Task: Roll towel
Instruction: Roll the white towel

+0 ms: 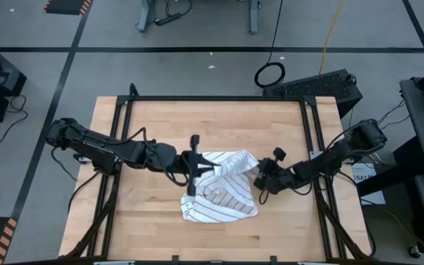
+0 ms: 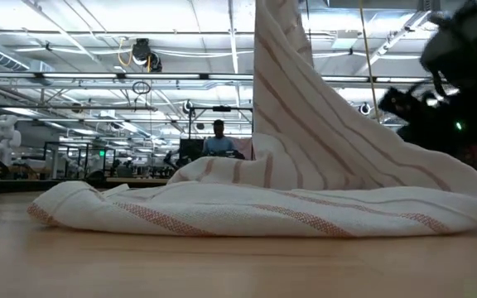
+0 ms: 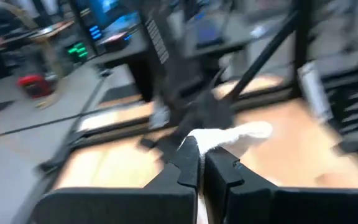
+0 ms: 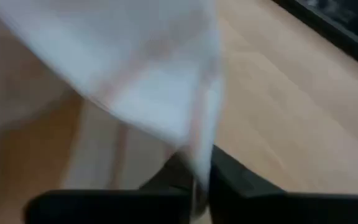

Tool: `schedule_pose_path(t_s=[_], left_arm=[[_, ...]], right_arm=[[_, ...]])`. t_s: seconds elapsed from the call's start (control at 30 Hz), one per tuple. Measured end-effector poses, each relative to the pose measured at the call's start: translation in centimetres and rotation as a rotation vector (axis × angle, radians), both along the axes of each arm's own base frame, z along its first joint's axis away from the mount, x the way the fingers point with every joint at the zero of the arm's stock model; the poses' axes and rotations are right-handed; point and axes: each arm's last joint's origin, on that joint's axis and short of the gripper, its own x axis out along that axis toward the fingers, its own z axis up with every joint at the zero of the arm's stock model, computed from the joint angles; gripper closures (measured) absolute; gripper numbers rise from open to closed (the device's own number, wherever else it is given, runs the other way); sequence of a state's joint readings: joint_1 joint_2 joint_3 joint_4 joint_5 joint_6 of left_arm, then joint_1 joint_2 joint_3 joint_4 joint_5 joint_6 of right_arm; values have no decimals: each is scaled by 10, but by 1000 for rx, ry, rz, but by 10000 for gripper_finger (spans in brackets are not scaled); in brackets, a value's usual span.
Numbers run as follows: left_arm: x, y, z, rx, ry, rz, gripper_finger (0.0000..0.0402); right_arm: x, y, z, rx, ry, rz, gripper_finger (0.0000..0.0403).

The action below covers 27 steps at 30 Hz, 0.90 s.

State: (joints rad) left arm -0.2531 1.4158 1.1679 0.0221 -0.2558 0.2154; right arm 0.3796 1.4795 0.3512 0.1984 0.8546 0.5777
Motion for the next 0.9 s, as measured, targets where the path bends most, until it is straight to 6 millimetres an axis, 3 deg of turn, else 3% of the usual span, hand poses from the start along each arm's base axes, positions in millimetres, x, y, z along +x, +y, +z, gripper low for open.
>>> schedule_pose_path(t_s=[0.3,0.43,0.77,0.9], left_arm=[[-20,26,-12,81,212,365,394],[-22,26,-19,20,270,377,394],[-33,-1,-33,-34,367,287,393],[-37,-8,-35,-59,386,284,393]], right_arm=[[18,5,85,68,13,99,400],[18,8,113,133,13,186,398],[-3,4,161,220,129,286,399],[-6,6,172,293,102,345,399]])
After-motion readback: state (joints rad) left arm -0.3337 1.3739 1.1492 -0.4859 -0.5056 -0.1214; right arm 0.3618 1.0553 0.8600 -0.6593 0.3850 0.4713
